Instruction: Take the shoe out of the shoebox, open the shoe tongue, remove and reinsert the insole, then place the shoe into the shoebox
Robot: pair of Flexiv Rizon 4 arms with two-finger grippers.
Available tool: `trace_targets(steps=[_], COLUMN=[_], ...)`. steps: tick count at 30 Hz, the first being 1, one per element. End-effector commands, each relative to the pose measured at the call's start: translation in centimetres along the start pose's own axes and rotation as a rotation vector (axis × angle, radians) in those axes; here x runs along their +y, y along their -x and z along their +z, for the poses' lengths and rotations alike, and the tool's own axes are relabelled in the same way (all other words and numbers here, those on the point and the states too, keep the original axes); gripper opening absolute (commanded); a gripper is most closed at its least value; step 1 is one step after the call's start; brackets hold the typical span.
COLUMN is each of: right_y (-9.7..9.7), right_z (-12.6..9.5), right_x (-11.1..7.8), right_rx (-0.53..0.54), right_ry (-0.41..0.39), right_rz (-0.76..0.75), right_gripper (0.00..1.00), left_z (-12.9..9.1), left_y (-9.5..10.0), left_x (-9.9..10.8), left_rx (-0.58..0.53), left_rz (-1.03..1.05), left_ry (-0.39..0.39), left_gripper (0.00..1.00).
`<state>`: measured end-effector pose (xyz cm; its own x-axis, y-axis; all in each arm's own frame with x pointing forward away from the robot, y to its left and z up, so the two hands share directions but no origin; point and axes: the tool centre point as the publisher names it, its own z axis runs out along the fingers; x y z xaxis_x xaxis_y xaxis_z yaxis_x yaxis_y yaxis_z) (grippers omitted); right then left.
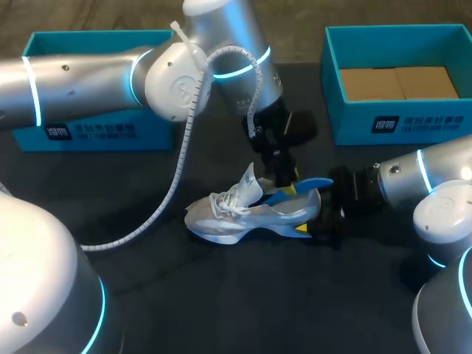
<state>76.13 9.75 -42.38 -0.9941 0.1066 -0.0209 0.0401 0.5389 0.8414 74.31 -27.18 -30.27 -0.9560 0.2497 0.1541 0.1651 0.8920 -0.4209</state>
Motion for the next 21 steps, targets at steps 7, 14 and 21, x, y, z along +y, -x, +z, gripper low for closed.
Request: trace_targets(steps=[7, 14, 21], right_y=[-0.1, -0.1, -0.1], right_z=[0.1, 0.1, 0.1], right_x=[0.0, 0.0, 0.0], right_rx=[-0.002, -0.002, -0.002], right_ry=[-0.004, -0.004, -0.004], right_rz=[0.0, 0.0, 0.0], right_gripper=[0.0, 0.0, 0.0], left_z=[0.1, 0.4, 1.4], left_y=[-0.8, -0.8, -0.8], left_x=[0.5, 0.3, 0.0], left_rx=[-0.048, -0.054, -0.07], left_rz=[0.007, 0.025, 0.042], left_ry=[-0.097, -0.141, -0.151], left_gripper=[0.42, 0.4, 0.33])
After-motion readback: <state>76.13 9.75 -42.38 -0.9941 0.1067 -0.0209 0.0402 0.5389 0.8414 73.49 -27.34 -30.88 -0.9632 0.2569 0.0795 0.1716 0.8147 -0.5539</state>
